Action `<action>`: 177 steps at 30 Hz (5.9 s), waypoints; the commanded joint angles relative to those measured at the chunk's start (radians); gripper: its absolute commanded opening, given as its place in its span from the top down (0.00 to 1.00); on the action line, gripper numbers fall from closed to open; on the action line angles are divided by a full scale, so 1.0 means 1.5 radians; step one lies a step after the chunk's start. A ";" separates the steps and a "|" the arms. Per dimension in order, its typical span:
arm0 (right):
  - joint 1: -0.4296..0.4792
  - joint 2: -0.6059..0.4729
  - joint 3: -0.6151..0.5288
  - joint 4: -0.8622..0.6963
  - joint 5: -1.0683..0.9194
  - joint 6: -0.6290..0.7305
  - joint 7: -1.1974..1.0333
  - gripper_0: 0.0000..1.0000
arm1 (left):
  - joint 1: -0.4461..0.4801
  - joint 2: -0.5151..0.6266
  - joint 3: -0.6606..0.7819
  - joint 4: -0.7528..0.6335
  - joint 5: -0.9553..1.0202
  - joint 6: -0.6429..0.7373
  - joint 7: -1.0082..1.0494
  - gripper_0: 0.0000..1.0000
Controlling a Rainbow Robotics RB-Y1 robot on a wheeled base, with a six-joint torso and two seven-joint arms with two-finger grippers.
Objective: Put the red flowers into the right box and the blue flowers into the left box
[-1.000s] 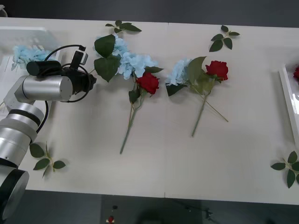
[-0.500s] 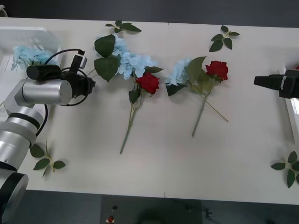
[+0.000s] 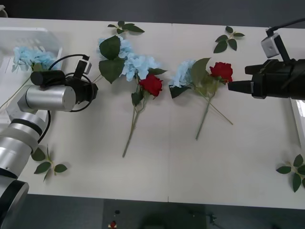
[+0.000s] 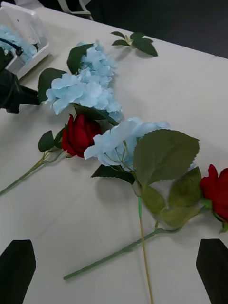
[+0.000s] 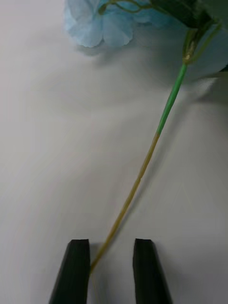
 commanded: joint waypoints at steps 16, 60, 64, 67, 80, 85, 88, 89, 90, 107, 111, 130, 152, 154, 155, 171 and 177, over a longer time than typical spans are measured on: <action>-0.269 0.016 0.256 0.249 0.010 0.054 -0.331 0.00 | 0.114 0.070 -0.035 -0.176 0.063 0.069 0.032 1.00; -0.458 0.313 0.356 0.605 0.506 0.017 -0.851 0.00 | 0.131 0.129 0.016 -0.307 0.199 0.189 -0.030 0.00; -0.467 0.333 0.368 0.635 0.515 0.015 -0.857 0.00 | 0.107 0.098 0.016 -0.277 0.150 0.184 -0.031 0.00; -0.468 0.342 0.368 0.642 0.528 0.013 -0.860 0.00 | 0.091 0.080 0.016 -0.254 0.124 0.181 -0.031 0.00; -0.468 0.355 0.368 0.642 0.554 0.009 -0.868 1.00 | 0.075 0.052 0.009 -0.210 0.052 0.181 -0.033 0.00; -0.468 0.355 0.368 0.642 0.554 0.007 -0.868 1.00 | 0.075 0.052 0.005 -0.187 0.039 0.181 -0.033 0.00; -0.468 0.355 0.368 0.642 0.554 0.005 -0.868 1.00 | 0.075 0.052 0.002 -0.180 0.035 0.180 -0.033 0.14; -0.468 0.355 0.368 0.642 0.556 0.005 -0.868 1.00 | 0.076 0.052 0.002 -0.179 0.034 0.180 -0.033 0.26; -0.468 0.356 0.368 0.642 0.560 0.005 -0.868 1.00 | 0.076 0.052 0.000 -0.180 0.034 0.180 -0.033 0.61; -0.476 0.305 0.332 0.637 0.557 0.010 -0.766 1.00 | 0.085 0.095 0.008 -0.254 0.035 0.183 -0.034 1.00; -0.478 0.268 0.296 0.630 0.523 0.041 -0.669 1.00 | 0.092 0.119 0.052 -0.334 0.088 0.240 -0.032 1.00; -0.470 -0.072 0.276 0.465 0.355 0.207 -0.427 1.00 | 0.161 0.236 0.382 -0.483 0.185 0.388 -0.050 1.00; -0.350 -0.160 0.276 0.590 0.363 0.076 -0.404 1.00 | 0.198 0.243 0.352 -0.427 0.222 0.289 -0.110 0.02; -0.350 -0.159 0.276 0.600 0.353 0.077 -0.403 1.00 | 0.192 0.240 0.319 -0.442 0.253 0.295 -0.129 0.01; -0.350 -0.160 0.276 0.600 0.350 0.077 -0.403 1.00 | 0.185 0.236 0.301 -0.450 0.258 0.305 -0.129 0.01; -0.351 -0.153 0.275 0.604 0.321 0.068 -0.418 0.00 | 0.077 0.021 0.103 -0.389 0.087 0.326 -0.090 0.01; -0.351 -0.150 0.275 0.601 0.317 0.067 -0.421 0.00 | 0.047 -0.045 0.097 -0.298 0.044 0.298 -0.091 0.02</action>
